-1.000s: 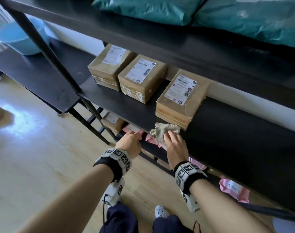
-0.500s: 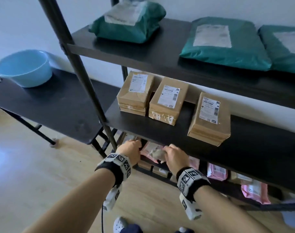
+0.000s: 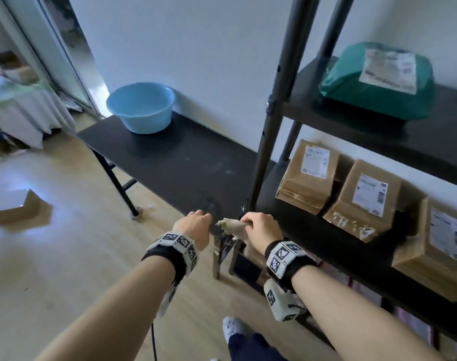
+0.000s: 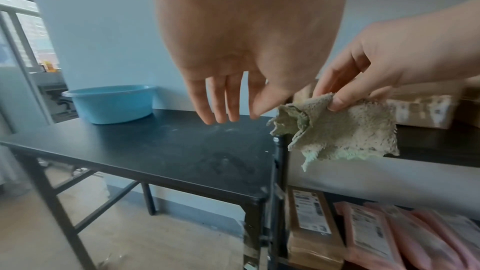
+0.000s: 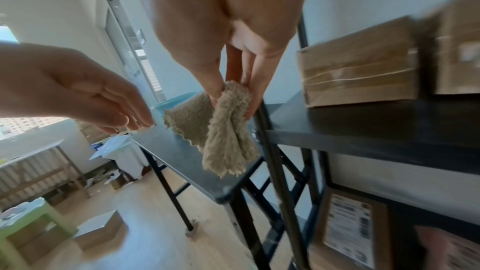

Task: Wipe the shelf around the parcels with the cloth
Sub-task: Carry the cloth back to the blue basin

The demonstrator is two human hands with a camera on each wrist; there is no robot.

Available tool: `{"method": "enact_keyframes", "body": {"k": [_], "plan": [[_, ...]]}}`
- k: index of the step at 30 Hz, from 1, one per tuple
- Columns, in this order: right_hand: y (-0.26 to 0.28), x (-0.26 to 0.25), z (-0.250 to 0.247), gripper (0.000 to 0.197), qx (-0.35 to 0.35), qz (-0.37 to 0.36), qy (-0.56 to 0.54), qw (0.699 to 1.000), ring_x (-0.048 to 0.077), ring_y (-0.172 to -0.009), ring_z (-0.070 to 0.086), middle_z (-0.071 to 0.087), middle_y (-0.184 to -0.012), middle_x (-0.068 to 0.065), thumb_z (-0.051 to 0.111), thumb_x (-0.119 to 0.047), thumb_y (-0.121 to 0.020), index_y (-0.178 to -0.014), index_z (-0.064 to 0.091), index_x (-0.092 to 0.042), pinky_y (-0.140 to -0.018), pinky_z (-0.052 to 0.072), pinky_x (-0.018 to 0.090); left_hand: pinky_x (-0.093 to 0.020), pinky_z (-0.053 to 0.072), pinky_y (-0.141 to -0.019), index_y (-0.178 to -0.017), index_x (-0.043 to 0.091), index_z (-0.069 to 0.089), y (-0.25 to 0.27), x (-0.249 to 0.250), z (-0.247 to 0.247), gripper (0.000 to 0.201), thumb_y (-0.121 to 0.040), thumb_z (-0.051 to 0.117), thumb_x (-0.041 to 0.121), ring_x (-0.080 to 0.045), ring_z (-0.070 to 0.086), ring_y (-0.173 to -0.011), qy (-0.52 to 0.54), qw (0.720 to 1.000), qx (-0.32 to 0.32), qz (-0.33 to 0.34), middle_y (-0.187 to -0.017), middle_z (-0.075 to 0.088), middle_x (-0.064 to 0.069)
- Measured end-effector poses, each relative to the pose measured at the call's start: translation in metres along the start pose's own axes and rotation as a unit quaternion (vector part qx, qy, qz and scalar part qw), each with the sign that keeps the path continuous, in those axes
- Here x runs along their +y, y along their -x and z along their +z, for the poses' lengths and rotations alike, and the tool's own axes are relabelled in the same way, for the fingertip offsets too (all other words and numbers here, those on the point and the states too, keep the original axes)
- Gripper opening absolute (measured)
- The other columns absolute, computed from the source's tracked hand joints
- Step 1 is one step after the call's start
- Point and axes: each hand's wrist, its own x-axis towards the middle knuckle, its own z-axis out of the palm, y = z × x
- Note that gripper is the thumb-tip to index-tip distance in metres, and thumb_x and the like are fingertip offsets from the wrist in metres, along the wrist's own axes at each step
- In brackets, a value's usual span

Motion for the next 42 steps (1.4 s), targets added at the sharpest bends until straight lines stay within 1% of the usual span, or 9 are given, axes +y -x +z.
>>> {"method": "enact_keyframes", "body": {"k": [3,8,15,22,26,30,35,38,42], "plan": [[-0.041,-0.033,0.012,0.025,-0.011,-0.027,0.0,1.0,0.03,-0.1,0.066,0.073,-0.104,0.007,0.051,-0.013,-0.086,-0.099,0.07,-0.023,-0.086,0.053,0.033,-0.041,0.047,-0.089,-0.12,0.014,0.052,-0.023,-0.036,-0.014,0.034,-0.089,0.042,0.008,-0.026,0.049,-0.119,0.007,1.0,0.01,-0.028,-0.123,0.053,-0.007],[-0.107,-0.079,0.028,0.024,-0.013,-0.051,-0.005,0.999,0.032,-0.097,0.065,0.072,-0.103,0.007,0.051,-0.014,-0.086,-0.099,0.069,-0.023,-0.082,0.053,0.033,-0.043,0.047,-0.089,-0.119,0.011,0.051,-0.06,-0.087,-0.04,0.033,-0.089,0.038,0.006,-0.03,0.049,-0.117,0.003,0.997,0.008,-0.076,-0.12,0.052,-0.01],[-0.182,-0.143,0.045,0.022,-0.015,-0.056,-0.01,0.998,0.031,-0.092,0.066,0.072,-0.099,0.006,0.051,-0.014,-0.085,-0.094,0.069,-0.023,-0.076,0.052,0.032,-0.042,0.046,-0.082,-0.116,0.012,0.052,-0.114,-0.154,-0.078,0.027,-0.092,0.04,0.013,-0.028,0.049,-0.115,0.011,0.995,0.035,-0.091,-0.119,0.054,-0.009],[-0.261,-0.218,0.063,0.019,0.03,-0.03,-0.009,0.999,0.029,-0.092,0.066,0.073,-0.098,0.005,0.052,-0.017,-0.086,-0.096,0.068,-0.023,-0.077,0.052,0.032,-0.041,0.047,-0.083,-0.115,0.012,0.054,-0.184,-0.247,-0.113,0.029,-0.098,0.035,0.027,-0.026,0.052,-0.113,-0.015,0.998,0.048,-0.034,-0.118,0.057,-0.007],[-0.301,-0.264,0.071,0.019,0.079,0.012,-0.015,0.997,0.027,-0.092,0.066,0.072,-0.099,0.004,0.052,-0.018,-0.088,-0.098,0.068,-0.023,-0.077,0.052,0.031,-0.041,0.048,-0.086,-0.114,0.013,0.056,-0.218,-0.304,-0.14,0.031,-0.098,0.035,0.028,-0.025,0.053,-0.112,-0.044,0.998,0.04,0.021,-0.117,0.058,-0.007],[-0.338,-0.308,0.071,0.017,0.112,0.045,-0.019,0.992,0.028,-0.093,0.066,0.072,-0.099,0.004,0.054,-0.019,-0.088,-0.098,0.067,-0.023,-0.079,0.052,0.032,-0.04,0.047,-0.084,-0.106,0.01,0.059,-0.251,-0.357,-0.171,0.03,-0.097,0.036,0.026,-0.027,0.054,-0.111,-0.065,0.995,0.048,0.054,-0.113,0.061,-0.007],[-0.396,-0.346,0.066,0.016,0.143,0.042,-0.032,0.988,0.029,-0.094,0.066,0.073,-0.099,0.007,0.058,-0.015,-0.085,-0.097,0.068,-0.018,-0.083,0.053,0.036,-0.035,0.045,-0.072,-0.096,0.01,0.063,-0.298,-0.404,-0.197,0.025,-0.095,0.039,0.02,-0.029,0.061,-0.102,-0.064,0.994,0.068,0.064,-0.106,0.066,-0.007],[-0.44,-0.362,0.066,0.014,0.151,0.036,-0.054,0.986,0.03,-0.095,0.066,0.073,-0.099,0.01,0.059,-0.011,-0.085,-0.095,0.069,-0.012,-0.085,0.052,0.036,-0.035,0.043,-0.071,-0.098,0.012,0.06,-0.328,-0.425,-0.208,0.022,-0.095,0.039,0.017,-0.027,0.061,-0.097,-0.057,0.994,0.066,0.062,-0.103,0.065,-0.006],[-0.498,-0.378,0.078,0.024,0.125,0.042,-0.052,0.99,0.031,-0.102,0.064,0.071,-0.106,0.012,0.051,-0.004,-0.085,-0.103,0.067,-0.01,-0.089,0.051,0.035,-0.033,0.043,-0.07,-0.102,0.011,0.058,-0.361,-0.447,-0.216,0.022,-0.096,0.037,0.015,-0.025,0.06,-0.097,-0.047,0.997,0.052,0.042,-0.103,0.063,-0.006]]}}
